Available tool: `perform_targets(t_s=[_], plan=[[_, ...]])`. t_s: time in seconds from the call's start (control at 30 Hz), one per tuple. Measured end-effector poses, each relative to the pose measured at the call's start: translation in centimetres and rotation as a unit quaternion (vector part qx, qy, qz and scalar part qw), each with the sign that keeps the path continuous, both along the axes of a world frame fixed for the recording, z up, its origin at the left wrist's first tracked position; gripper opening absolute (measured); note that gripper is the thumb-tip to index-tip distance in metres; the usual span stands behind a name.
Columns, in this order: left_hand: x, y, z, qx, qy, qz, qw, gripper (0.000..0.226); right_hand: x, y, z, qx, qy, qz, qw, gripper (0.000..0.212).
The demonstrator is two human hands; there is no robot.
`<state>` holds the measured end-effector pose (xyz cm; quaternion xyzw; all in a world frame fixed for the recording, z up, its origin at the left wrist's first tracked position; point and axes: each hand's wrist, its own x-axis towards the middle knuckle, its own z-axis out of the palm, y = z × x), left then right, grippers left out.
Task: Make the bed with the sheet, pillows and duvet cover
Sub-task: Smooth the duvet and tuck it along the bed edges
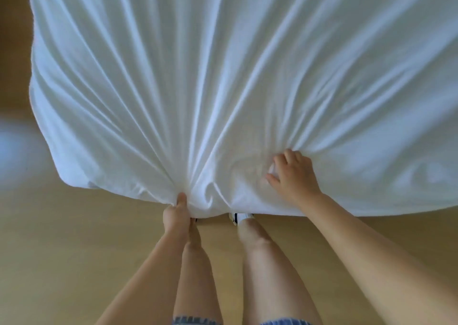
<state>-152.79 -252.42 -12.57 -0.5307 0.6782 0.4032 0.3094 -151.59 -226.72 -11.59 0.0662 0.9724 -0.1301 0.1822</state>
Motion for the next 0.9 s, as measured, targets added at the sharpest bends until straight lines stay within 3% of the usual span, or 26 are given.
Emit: perform_targets(t_s=[0.07, 0.1, 0.13, 0.2, 0.27, 0.33, 0.43, 0.5, 0.57, 0.63, 0.7, 0.77, 0.83, 0.9], plan=[[-0.5, 1.3, 0.4, 0.039, -0.075, -0.058, 0.995, 0.023, 1.1, 1.5, 0.2, -0.001, -0.003, -0.014, 1.000, 0.033], [-1.1, 2.2, 0.8, 0.042, -0.110, -0.154, 0.981, 0.021, 2.0, 2.5, 0.3, 0.002, -0.014, -0.043, 0.999, 0.033], [-1.8, 3.3, 1.1, 0.017, -0.112, -0.267, 0.957, 0.023, 3.0, 3.8, 0.5, 0.009, -0.018, -0.089, 0.996, 0.035], [-3.6, 5.6, 1.8, -0.100, -0.025, -0.445, 0.890, 0.034, 5.0, 6.9, 0.9, 0.035, -0.007, -0.213, 0.976, 0.041], [-5.7, 8.7, 2.5, -0.146, 0.075, -0.492, 0.855, 0.055, 6.4, 10.1, 1.6, 0.050, -0.042, -0.339, 0.939, 0.056], [-7.5, 12.8, 1.9, -0.132, 0.092, -0.544, 0.823, 0.074, 6.9, 13.1, 1.8, 0.027, -0.068, -0.452, 0.889, 0.076], [-9.6, 18.0, -0.6, -0.087, 0.071, -0.597, 0.795, 0.041, 5.3, 16.7, 1.5, -0.037, -0.046, -0.588, 0.807, 0.085], [-10.6, 20.0, -1.2, -0.086, 0.068, -0.595, 0.796, 0.031, 3.3, 18.5, 0.7, -0.092, -0.046, -0.627, 0.772, 0.068], [-10.2, 21.2, -0.6, -0.071, 0.088, -0.621, 0.775, 0.027, 1.2, 20.3, -0.2, -0.127, -0.066, -0.606, 0.783, 0.043], [-8.0, 21.6, 1.5, -0.021, 0.110, -0.691, 0.714, 0.030, 0.2, 21.2, -0.6, -0.130, -0.083, -0.547, 0.823, 0.043], [-6.0, 21.6, 3.7, 0.016, 0.096, -0.729, 0.677, 0.036, 1.0, 22.0, 0.0, -0.126, -0.075, -0.488, 0.860, 0.044], [-5.7, 21.5, 4.4, -0.009, 0.038, -0.740, 0.672, 0.033, 4.8, 23.3, 1.3, -0.094, -0.075, -0.457, 0.881, 0.041], [-6.3, 23.4, 4.6, -0.071, -0.021, -0.762, 0.643, 0.027, 10.4, 25.4, 2.7, -0.074, -0.087, -0.482, 0.869, 0.037], [-5.9, 27.9, 4.3, -0.094, 0.000, -0.753, 0.651, 0.034, 14.9, 27.1, 3.4, -0.092, -0.121, -0.473, 0.868, 0.036]])
